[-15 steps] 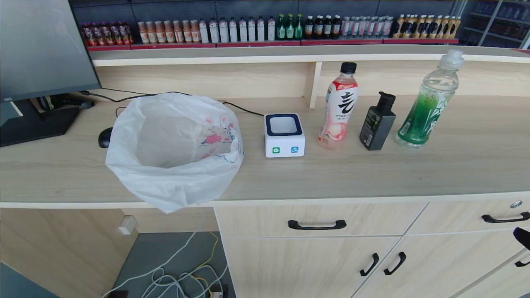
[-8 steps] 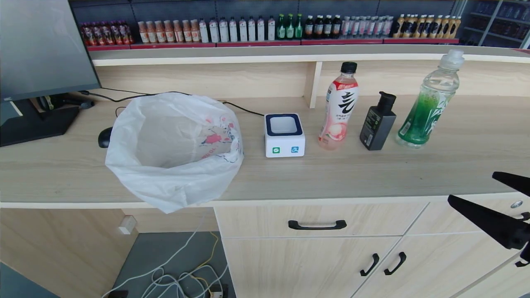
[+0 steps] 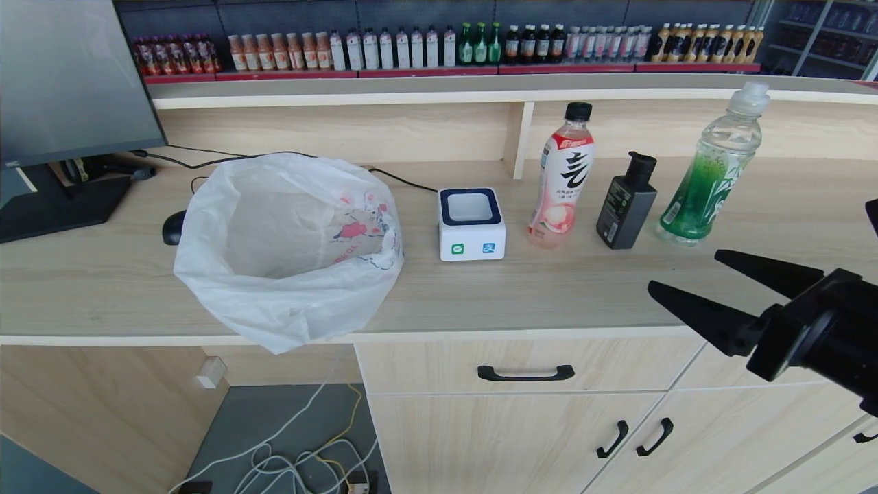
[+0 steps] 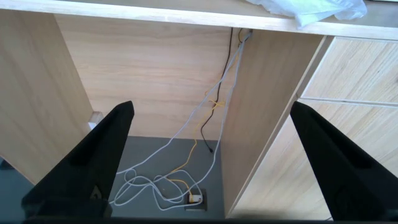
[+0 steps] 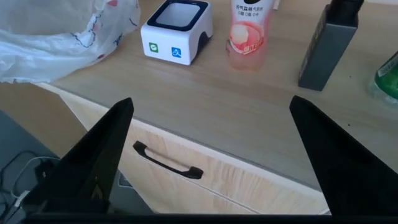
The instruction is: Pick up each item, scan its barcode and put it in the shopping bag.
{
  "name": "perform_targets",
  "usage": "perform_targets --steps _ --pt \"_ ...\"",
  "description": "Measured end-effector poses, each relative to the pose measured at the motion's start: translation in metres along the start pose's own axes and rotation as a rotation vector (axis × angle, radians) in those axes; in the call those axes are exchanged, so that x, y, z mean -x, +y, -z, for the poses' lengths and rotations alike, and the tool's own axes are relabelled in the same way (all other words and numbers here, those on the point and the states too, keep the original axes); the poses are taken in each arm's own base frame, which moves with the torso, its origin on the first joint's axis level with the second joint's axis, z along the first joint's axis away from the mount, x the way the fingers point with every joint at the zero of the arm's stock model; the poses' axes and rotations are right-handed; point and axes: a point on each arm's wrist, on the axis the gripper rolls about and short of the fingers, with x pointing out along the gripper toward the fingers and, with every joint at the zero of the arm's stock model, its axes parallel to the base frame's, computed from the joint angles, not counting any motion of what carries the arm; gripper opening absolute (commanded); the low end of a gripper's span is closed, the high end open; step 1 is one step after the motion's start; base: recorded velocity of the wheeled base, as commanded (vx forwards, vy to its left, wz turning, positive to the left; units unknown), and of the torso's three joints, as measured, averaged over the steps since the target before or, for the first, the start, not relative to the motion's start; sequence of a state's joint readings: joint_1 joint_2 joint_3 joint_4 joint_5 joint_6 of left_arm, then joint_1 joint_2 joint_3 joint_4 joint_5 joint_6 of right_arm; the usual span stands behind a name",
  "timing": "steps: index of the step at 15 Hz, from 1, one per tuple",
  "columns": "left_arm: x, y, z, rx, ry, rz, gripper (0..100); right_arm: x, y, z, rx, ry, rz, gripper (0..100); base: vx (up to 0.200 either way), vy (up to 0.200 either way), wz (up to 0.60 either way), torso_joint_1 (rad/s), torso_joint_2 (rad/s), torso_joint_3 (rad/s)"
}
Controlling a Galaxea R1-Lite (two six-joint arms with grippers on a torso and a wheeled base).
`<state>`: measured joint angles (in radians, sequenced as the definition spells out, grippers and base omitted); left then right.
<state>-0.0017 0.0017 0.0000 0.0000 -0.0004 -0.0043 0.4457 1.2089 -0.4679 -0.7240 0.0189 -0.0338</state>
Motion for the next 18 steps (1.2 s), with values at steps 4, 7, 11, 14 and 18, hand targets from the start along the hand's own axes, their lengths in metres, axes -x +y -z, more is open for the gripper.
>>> perform_targets --steps 4,7,11,14,18 --pt "0.0 0.0 0.0 0.0 0.0 0.0 100 -0.036 0.003 0.007 -0.019 -0.048 -0.008 100 0.0 0.0 0.0 0.0 0.0 0.0" --pt "0.0 0.0 0.0 0.0 0.0 0.0 100 -0.062 0.003 0.012 -0.022 -0.03 0.009 100 0.0 0.0 0.0 0.0 0.0 0.0" --pt "0.0 0.0 0.0 0.0 0.0 0.0 100 -0.099 0.002 0.009 -0.055 -0.143 0.081 100 0.0 0.0 0.0 0.0 0.0 0.0" --pt "0.0 0.0 0.0 0.0 0.0 0.0 100 -0.126 -0.001 0.01 -0.082 -0.175 0.14 100 0.0 0.0 0.0 0.0 0.0 0.0" --pt "0.0 0.0 0.0 0.0 0.0 0.0 100 -0.156 -0.014 0.011 -0.079 -0.196 0.188 100 0.0 0.0 0.0 0.0 0.0 0.0"
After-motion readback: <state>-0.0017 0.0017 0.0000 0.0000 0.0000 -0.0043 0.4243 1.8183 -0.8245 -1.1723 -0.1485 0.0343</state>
